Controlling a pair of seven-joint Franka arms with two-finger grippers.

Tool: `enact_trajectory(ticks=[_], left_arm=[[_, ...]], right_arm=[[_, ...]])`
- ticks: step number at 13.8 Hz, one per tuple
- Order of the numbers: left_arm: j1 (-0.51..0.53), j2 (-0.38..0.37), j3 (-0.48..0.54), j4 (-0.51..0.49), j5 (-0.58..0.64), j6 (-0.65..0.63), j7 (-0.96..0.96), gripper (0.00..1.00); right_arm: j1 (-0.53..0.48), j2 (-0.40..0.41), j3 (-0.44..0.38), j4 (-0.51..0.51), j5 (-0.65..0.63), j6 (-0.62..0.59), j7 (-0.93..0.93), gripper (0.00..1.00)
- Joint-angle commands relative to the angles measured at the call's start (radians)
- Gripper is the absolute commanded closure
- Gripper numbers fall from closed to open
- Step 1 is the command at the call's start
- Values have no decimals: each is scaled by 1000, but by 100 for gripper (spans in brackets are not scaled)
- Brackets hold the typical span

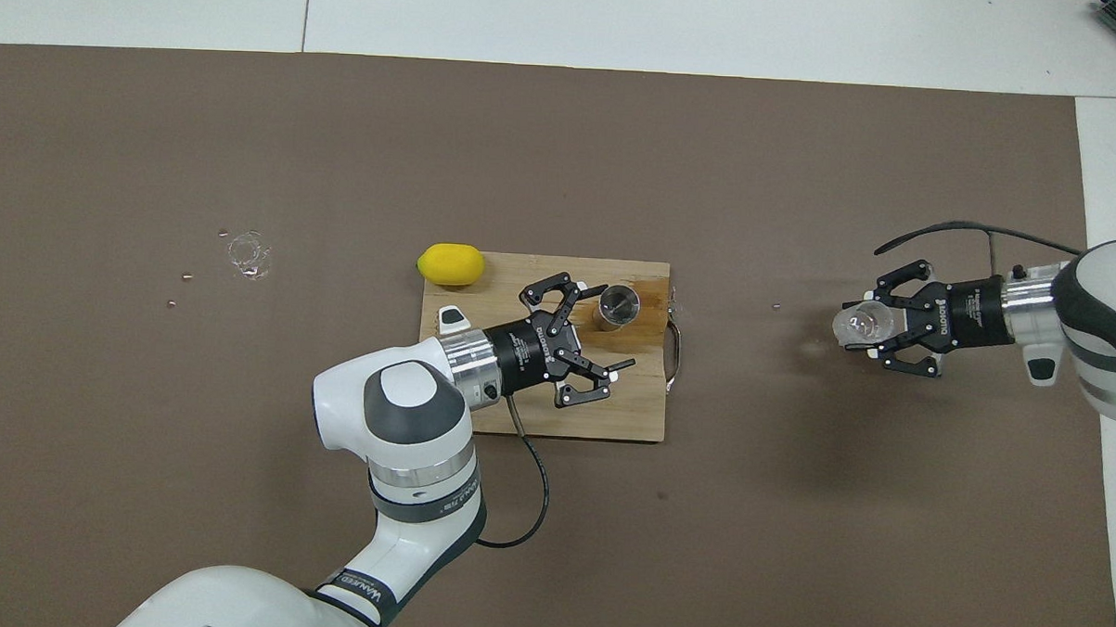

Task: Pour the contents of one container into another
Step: 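Lift the glass toward the board while the left gripper releases the cup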

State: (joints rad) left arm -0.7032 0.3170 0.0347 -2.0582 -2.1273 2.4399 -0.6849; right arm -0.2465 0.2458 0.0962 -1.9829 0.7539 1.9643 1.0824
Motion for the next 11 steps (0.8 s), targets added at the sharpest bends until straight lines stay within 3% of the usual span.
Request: enact_trajectory(ticks=[1,11], left_arm=[[-6,-6,13,-7,1,7,-5,0],[31,-18,13,-30,3,-9,-5,0]], right_arm=[[51,-52,-3,-13,2,44,115,100],[303,-39,-1,144,-208,179,608,100]])
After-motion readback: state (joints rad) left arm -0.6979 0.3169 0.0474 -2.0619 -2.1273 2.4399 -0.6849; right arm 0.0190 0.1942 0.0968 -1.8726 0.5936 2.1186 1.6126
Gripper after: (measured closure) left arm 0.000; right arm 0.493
